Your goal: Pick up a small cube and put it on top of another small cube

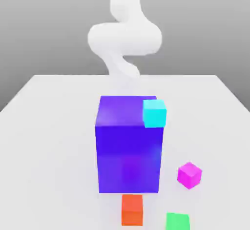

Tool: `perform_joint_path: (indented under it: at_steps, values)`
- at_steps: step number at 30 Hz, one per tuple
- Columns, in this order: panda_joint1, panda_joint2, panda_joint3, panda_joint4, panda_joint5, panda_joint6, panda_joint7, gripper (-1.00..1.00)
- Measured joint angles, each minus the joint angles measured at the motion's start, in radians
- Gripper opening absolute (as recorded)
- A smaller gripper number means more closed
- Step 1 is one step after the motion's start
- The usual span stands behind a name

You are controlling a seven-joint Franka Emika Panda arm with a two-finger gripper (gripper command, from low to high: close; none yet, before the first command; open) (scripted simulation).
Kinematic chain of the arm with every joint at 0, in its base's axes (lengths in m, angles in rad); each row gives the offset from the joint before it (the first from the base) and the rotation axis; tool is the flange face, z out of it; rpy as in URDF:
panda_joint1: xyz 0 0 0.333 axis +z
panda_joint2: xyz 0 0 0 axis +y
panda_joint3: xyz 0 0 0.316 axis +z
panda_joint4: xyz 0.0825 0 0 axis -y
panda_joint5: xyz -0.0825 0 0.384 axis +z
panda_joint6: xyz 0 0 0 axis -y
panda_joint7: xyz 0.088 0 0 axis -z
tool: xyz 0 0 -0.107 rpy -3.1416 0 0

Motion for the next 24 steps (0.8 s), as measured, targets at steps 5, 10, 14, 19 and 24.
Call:
perform_joint_path:
  at_steps: [5, 10, 14, 19, 24]
  values:
    - [0.116, 0.111, -0.048, -0.061, 0.006, 0.069, -0.221, 0.00]
    - [0.223, 0.219, -0.091, -0.120, 0.016, 0.137, -0.439, 0.00]
    - [0.304, 0.305, -0.120, -0.167, 0.028, 0.190, -0.616, 0.00]
    - [0.396, 0.414, -0.147, -0.226, 0.047, 0.258, -0.840, 0.00]
    - [0.475, 0.523, -0.160, -0.284, 0.068, 0.324, -1.066, 0.00]
